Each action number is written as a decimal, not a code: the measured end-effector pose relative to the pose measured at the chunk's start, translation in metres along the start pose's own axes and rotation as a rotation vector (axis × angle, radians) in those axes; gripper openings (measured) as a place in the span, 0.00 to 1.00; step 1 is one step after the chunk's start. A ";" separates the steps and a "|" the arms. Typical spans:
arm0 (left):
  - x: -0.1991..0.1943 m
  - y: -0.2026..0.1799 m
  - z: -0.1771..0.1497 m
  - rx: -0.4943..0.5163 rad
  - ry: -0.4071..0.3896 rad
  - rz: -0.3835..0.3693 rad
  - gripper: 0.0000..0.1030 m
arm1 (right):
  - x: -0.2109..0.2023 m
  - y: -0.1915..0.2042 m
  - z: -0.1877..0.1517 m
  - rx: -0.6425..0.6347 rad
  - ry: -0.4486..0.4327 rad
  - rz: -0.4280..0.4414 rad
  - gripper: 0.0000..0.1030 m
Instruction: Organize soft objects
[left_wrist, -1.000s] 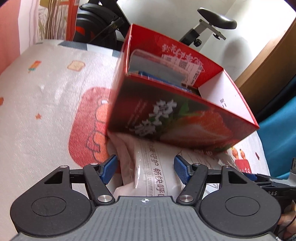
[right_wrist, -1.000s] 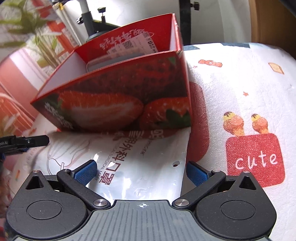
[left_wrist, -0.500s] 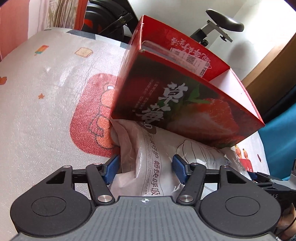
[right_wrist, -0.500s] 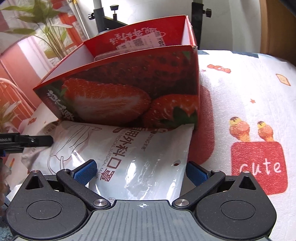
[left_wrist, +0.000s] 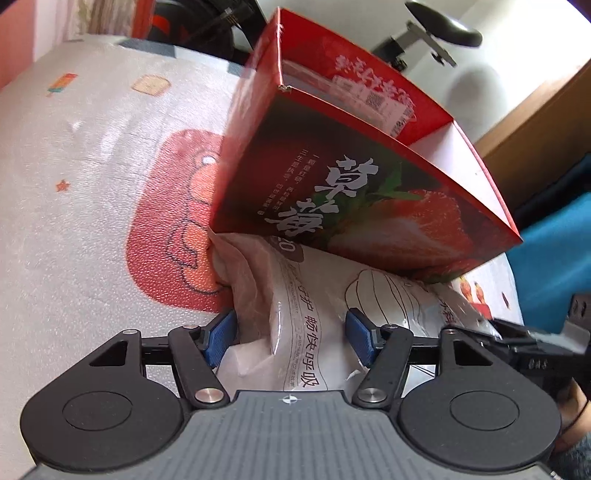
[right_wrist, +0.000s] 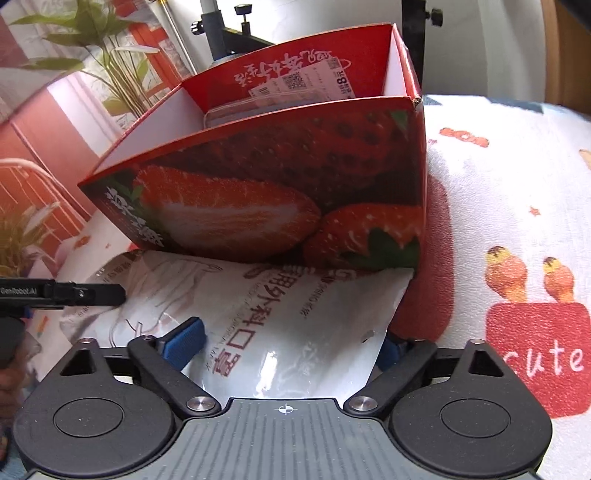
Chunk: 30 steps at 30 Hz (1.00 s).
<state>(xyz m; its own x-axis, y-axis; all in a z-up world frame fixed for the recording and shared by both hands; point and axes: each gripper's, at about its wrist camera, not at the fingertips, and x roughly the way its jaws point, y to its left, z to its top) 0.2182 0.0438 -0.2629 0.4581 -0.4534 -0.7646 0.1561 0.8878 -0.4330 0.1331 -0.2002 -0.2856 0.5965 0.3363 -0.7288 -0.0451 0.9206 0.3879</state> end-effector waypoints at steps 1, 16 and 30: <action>0.001 0.002 0.003 0.003 0.018 -0.013 0.65 | 0.000 -0.002 0.002 0.012 0.007 0.014 0.80; 0.029 0.013 0.043 0.026 0.144 -0.036 0.65 | 0.005 -0.007 0.020 -0.081 0.117 0.068 0.70; -0.022 -0.009 0.027 0.173 0.002 -0.036 0.54 | -0.038 0.029 0.008 -0.287 0.003 -0.003 0.59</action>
<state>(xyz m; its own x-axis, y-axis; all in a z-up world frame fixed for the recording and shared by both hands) 0.2300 0.0474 -0.2293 0.4476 -0.4853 -0.7511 0.3209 0.8712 -0.3716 0.1162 -0.1875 -0.2421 0.5949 0.3336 -0.7313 -0.2687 0.9400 0.2103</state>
